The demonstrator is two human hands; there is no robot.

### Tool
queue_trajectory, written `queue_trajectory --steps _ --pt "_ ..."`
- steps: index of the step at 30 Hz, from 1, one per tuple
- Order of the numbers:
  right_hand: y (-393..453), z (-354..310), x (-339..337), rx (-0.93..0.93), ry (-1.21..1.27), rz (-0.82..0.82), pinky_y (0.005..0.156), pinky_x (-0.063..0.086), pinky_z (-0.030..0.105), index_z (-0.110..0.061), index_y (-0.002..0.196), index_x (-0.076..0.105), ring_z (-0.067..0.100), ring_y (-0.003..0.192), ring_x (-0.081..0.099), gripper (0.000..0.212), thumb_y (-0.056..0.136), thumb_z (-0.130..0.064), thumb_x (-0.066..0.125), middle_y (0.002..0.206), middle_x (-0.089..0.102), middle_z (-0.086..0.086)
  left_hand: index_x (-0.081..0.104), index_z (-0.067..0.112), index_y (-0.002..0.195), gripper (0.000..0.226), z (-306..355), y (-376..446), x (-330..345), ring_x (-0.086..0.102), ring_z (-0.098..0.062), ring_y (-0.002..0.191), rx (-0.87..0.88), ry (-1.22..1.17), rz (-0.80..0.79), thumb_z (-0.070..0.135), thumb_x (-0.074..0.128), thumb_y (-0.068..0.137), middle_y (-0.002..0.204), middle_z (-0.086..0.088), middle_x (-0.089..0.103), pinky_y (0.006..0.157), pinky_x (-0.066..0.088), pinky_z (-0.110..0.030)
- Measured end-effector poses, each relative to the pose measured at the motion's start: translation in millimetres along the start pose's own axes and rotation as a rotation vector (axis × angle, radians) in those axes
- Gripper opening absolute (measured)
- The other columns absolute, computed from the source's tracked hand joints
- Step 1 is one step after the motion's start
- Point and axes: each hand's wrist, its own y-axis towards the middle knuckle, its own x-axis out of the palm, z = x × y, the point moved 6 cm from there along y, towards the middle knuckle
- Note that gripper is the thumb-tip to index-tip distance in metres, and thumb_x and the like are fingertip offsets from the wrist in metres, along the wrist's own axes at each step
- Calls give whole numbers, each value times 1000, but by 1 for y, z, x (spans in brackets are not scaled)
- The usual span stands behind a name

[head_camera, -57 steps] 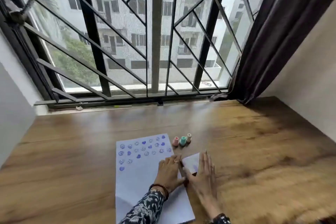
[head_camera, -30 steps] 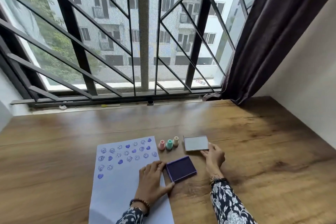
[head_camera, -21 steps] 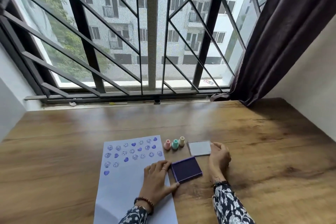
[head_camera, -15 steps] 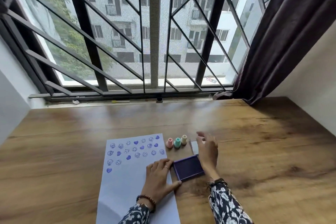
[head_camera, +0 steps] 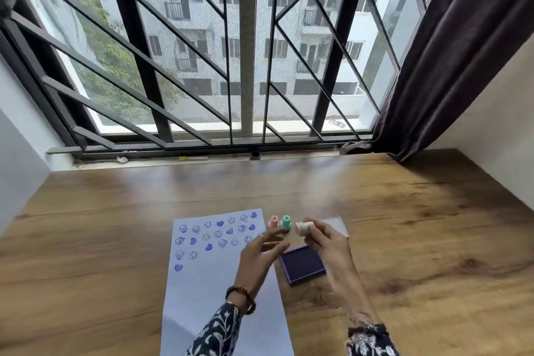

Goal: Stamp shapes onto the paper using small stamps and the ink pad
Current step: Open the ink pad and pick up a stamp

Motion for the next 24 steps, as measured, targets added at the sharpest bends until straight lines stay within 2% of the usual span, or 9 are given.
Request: queue_trajectory --steps 2,6,11,15,18,21,24 --pt "-17 6 3 54 120 -47 69 58 14 -10 98 68 12 80 70 18 91 -4 52 88 75 5 68 34 87 21 9 0 7 68 -5 83 -24 -120 -19 22 75 71 85 9 73 71 52 -14" --pt "-36 13 5 101 233 -38 67 58 15 -9 96 68 11 78 72 18 91 -4 51 84 76 4 72 29 82 27 10 -4 17 70 -9 82 -37 -162 -56 39 77 58 76 13 76 68 56 -18" --pt "-47 19 5 109 310 5 65 58 15 -4 96 68 11 78 72 16 89 -7 54 83 76 5 74 28 82 14 12 -8 16 70 -7 81 10 -29 -74 30 77 68 80 10 76 79 56 -23" --pt "-55 25 8 109 284 50 65 56 15 -5 92 70 9 77 70 16 89 -10 55 81 76 3 74 22 83 14 12 -14 14 70 -8 80 -3 -11 -66 26 76 70 82 0 77 79 56 -25" --pt "-61 32 6 143 294 137 67 53 21 -3 88 70 13 73 64 19 90 -13 54 78 71 7 74 21 83 12 7 -18 11 70 -6 78 2 38 -78 23 75 71 81 -1 76 74 55 -18" --pt "-65 38 1 220 461 187 56 58 19 0 86 64 15 68 59 23 95 -11 47 79 63 12 72 28 78 12 -1 -22 3 66 5 71 -2 42 -53 17 74 73 77 5 74 67 50 -7" --pt "-68 42 -4 268 530 198 50 57 16 0 89 61 16 72 56 22 96 -7 42 83 59 13 71 27 80 13 -17 -23 -6 66 2 71 -41 8 -22 15 71 75 79 4 74 70 51 -11"
